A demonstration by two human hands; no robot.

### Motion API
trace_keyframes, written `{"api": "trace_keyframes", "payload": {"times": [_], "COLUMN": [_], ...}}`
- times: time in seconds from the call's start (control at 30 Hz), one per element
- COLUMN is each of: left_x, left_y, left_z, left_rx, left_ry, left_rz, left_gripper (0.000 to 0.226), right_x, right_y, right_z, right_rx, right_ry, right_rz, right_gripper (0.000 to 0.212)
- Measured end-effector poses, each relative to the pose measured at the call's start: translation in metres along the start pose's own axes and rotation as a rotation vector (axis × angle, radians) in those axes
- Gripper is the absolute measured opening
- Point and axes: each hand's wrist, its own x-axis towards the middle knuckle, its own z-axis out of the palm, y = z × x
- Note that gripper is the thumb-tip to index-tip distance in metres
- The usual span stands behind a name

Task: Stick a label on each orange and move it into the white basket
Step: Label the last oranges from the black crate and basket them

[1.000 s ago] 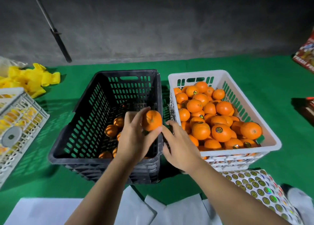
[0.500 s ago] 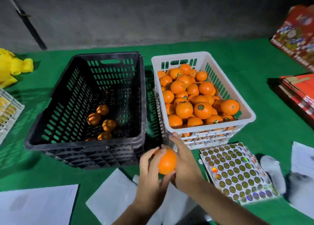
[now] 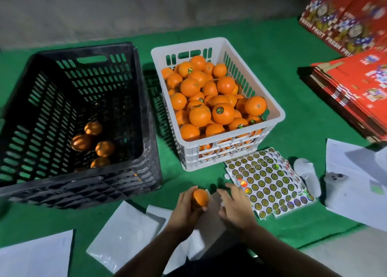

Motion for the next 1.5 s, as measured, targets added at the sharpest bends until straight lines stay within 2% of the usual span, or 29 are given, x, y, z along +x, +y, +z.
{"api": "trace_keyframes", "payload": {"times": [0.07, 0.17, 0.4, 0.47, 0.57, 0.63, 0.73, 0.8, 0.87, 0.93, 1.0, 1.1, 1.2, 1.33, 1.5], "left_x": [0.003, 0.004, 0.004, 0.005, 0.002, -0.003, -0.016, -0.027, -0.036, -0.041, -0.044, -0.044, -0.041, -0.036, -0.037], "left_y": [0.001, 0.000, 0.002, 0.002, 0.004, 0.006, 0.012, 0.013, 0.011, 0.009, 0.010, 0.015, 0.020, 0.024, 0.024], "left_z": [-0.002, -0.003, -0.002, -0.002, -0.005, -0.007, -0.016, -0.026, -0.033, -0.036, -0.037, -0.037, -0.038, -0.033, -0.033], "left_rx": [-0.021, -0.041, 0.031, 0.007, -0.045, -0.125, -0.428, -0.612, -0.777, -0.934, -1.054, -1.234, -1.262, -1.228, -1.295], "left_ry": [0.000, -0.003, -0.023, -0.028, -0.016, 0.016, 0.049, 0.094, 0.101, 0.053, -0.006, -0.070, -0.101, 0.000, -0.003], "left_rz": [-0.048, -0.111, -0.095, -0.107, -0.085, -0.053, -0.068, -0.131, -0.205, -0.273, -0.321, -0.337, -0.297, -0.313, -0.292], "left_gripper": [0.063, 0.069, 0.068, 0.068, 0.065, 0.064, 0.065, 0.061, 0.065, 0.076, 0.079, 0.080, 0.079, 0.084, 0.080], "right_x": [0.000, 0.006, 0.016, 0.009, -0.002, -0.011, -0.020, -0.017, -0.011, -0.018, -0.023, -0.028, -0.028, -0.025, -0.017], "right_y": [0.007, 0.018, 0.013, 0.011, 0.005, 0.002, -0.007, -0.019, -0.033, -0.036, -0.039, -0.042, -0.044, -0.053, -0.060], "right_z": [-0.001, -0.001, -0.003, -0.008, -0.023, -0.026, -0.030, -0.031, -0.028, -0.016, -0.008, -0.009, -0.018, -0.030, -0.036], "right_rx": [-0.017, -0.068, -0.092, -0.103, -0.045, 0.040, 0.106, 0.207, 0.377, 0.356, 0.281, 0.301, 0.319, 0.511, 0.592], "right_ry": [0.063, -0.048, -0.091, -0.049, 0.102, 0.240, 0.350, 0.317, 0.200, 0.079, 0.104, 0.126, 0.116, 0.111, 0.105], "right_rz": [0.133, 0.262, 0.140, 0.090, -0.027, -0.121, -0.225, -0.215, -0.168, -0.221, -0.198, -0.320, -0.400, -0.321, -0.246], "right_gripper": [0.066, 0.080, 0.076, 0.068, 0.051, 0.045, 0.049, 0.044, 0.036, 0.048, 0.056, 0.049, 0.038, 0.030, 0.038]}}
